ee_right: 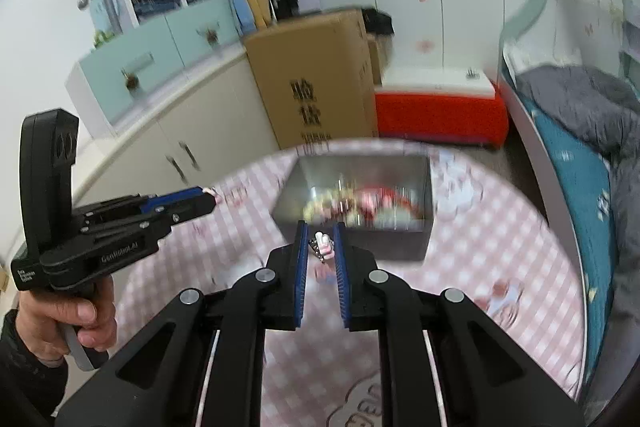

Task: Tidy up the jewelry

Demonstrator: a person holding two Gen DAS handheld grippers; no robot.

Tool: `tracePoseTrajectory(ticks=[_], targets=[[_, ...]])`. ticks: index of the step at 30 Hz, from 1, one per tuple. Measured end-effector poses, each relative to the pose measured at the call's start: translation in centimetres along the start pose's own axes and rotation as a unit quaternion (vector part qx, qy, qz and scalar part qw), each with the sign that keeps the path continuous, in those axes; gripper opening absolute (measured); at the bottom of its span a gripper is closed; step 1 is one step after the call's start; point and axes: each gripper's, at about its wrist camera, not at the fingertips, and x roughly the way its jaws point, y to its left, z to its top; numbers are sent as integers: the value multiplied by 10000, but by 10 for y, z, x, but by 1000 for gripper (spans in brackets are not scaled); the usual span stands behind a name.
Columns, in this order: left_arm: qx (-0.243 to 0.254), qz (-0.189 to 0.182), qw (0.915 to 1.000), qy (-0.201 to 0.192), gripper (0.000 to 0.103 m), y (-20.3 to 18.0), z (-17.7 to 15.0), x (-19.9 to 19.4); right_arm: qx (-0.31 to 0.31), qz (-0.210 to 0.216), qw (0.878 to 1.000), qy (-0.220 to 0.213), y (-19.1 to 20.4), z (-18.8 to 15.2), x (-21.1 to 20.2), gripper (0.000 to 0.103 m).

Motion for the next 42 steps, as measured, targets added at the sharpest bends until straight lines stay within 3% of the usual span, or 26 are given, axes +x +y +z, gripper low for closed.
tracePoseTrajectory(ticks=[8,16,17,18,19,20,21,22,25,29,36,42], targets=[[166,-387,9988,-249,16,-27,58,4,-159,-4,9986,-499,-9,65,-15,11],[-21,-506,9986,137,17,-37,83,40,142,-85,9998,-117,-27,86,27,13],[-45,-526,9983,260,23,-36,83,46,266,-108,9996,-25,-33,85,36,14],[-103,-541,9975,452,31,-35,83,53,397,-86,9992,32,-37,83,42,24],[-178,-518,9969,569,60,-33,82,58,547,-87,9985,34,-42,81,46,48],[-233,-429,9970,600,74,-31,81,59,709,-144,9974,-35,-47,80,45,62],[-236,-271,9981,496,78,-29,79,57,887,-171,9958,-132,-52,78,43,87],[-224,-176,9988,409,84,-28,77,54,1023,-157,9943,-235,-57,76,40,93],[-197,321,9990,225,93,-24,78,44,1302,-102,9910,-278,-67,74,35,95],[-224,774,9967,2,93,-18,80,26,1534,-218,9875,-282,-74,78,28,95],[-96,1087,9928,-500,93,-13,86,-22,1440,-344,9877,-504,-57,89,-1,95],[90,1390,9826,-1226,94,-27,85,-86,959,-693,9895,-829,-18,97,-49,95]])
